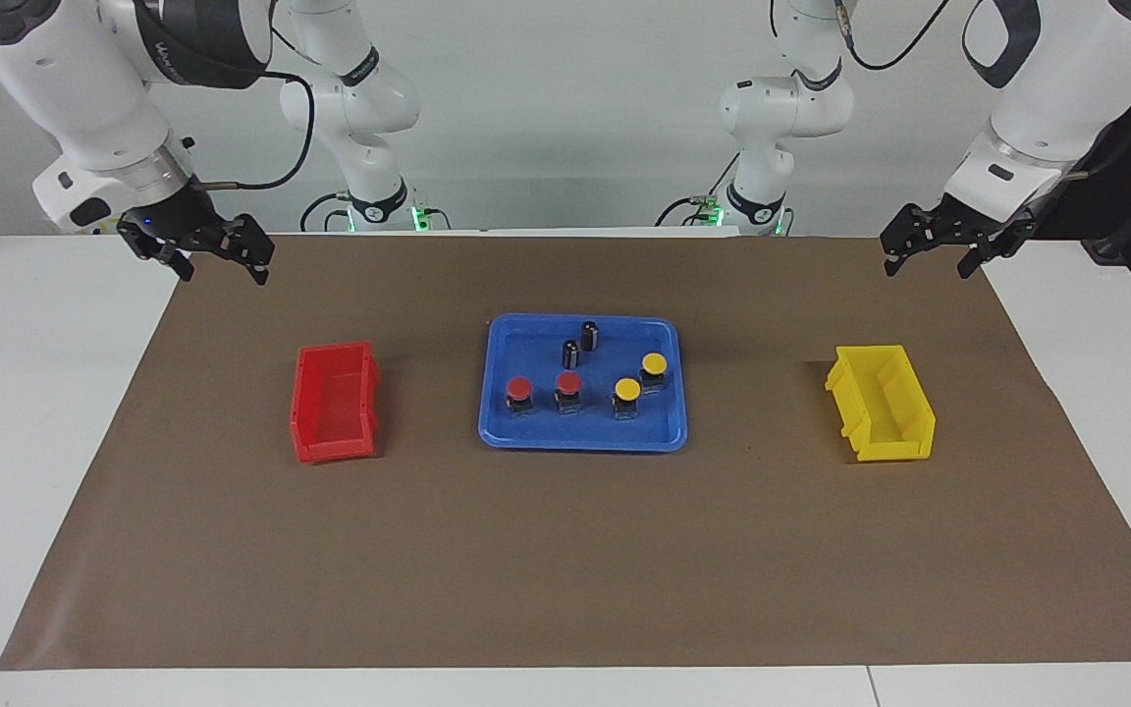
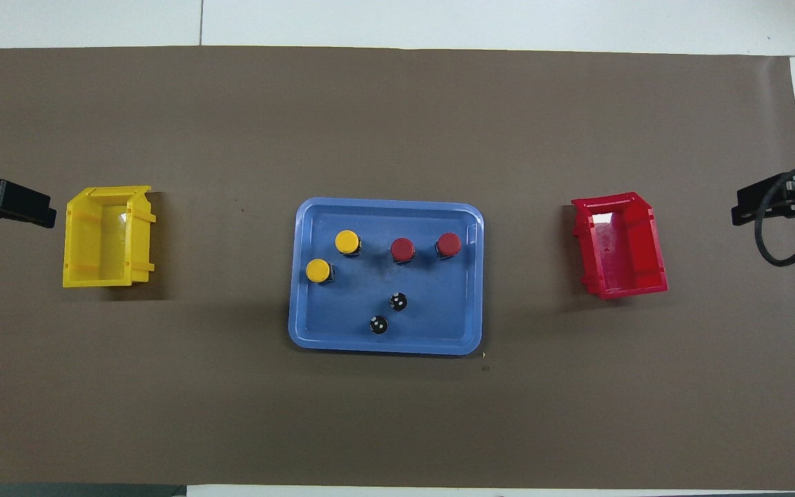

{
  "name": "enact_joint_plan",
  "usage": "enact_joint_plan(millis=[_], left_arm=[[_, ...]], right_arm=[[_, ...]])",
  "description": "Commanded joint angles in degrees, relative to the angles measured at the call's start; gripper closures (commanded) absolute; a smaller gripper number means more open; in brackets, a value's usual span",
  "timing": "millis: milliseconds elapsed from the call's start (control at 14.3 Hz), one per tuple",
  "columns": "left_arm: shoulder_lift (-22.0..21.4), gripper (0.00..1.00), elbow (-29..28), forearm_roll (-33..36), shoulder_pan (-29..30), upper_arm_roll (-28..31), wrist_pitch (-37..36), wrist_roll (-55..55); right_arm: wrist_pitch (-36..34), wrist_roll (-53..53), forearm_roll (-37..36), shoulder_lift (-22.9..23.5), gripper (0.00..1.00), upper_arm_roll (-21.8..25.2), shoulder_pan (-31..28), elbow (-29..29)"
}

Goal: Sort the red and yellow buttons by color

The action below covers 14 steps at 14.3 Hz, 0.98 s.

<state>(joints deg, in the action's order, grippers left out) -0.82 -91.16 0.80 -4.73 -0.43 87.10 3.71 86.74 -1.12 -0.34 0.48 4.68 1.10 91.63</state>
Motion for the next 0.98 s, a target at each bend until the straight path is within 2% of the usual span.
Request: enact_joint_plan(millis=[0,909], left_arm=[[-1.55,0.00,-1.57,-1.06,0.77,-0.18,-0.26,0.68],[-1.55,0.00,-1.57,-1.06,0.77,-0.18,-0.26,0.68]], right_arm=[[-0.34,1.65,0.52,-0.31,0.00,-0.20,-0.40,0.12],[-0.08,1.74,0.61,-0.31,0.00,-1.34,1.62,-0.22]])
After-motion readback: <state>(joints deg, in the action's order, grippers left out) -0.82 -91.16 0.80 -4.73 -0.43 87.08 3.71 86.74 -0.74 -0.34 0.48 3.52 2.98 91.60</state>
